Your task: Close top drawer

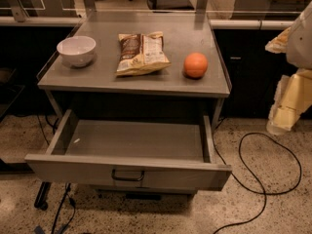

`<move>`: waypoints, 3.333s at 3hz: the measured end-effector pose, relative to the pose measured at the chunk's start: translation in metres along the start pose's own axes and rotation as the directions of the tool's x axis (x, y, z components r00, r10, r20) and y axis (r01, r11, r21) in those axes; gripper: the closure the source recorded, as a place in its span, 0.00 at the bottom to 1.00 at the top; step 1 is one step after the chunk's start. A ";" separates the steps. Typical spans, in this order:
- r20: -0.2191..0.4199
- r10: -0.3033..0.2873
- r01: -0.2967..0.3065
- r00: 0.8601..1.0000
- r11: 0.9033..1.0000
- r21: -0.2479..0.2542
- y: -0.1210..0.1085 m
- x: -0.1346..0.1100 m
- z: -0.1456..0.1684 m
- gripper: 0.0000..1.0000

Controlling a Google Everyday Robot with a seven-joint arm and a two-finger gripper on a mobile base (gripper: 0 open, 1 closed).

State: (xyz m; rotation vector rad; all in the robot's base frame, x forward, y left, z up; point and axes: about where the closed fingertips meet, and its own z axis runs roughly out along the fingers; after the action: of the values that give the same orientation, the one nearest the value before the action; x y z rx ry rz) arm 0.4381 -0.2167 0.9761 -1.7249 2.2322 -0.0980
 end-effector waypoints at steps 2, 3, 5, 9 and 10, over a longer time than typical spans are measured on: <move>0.000 0.000 0.000 1.000 1.000 0.000 0.000 0.000 0.000 0.18; 0.000 0.000 0.000 1.000 1.000 0.000 0.000 0.000 0.000 0.42; 0.000 0.000 0.000 1.000 1.000 0.000 0.000 0.000 0.000 0.87; -0.106 0.121 -0.126 0.987 0.991 -0.034 0.041 0.011 0.081 1.00; -0.135 0.153 -0.167 0.979 0.982 -0.093 0.064 0.018 0.119 1.00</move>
Offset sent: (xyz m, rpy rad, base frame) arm 0.0000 0.0000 0.0000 0.0000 0.0000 0.0000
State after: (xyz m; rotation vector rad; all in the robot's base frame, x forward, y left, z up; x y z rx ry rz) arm 0.4090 -0.2006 0.8440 -1.6233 2.5014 -0.0566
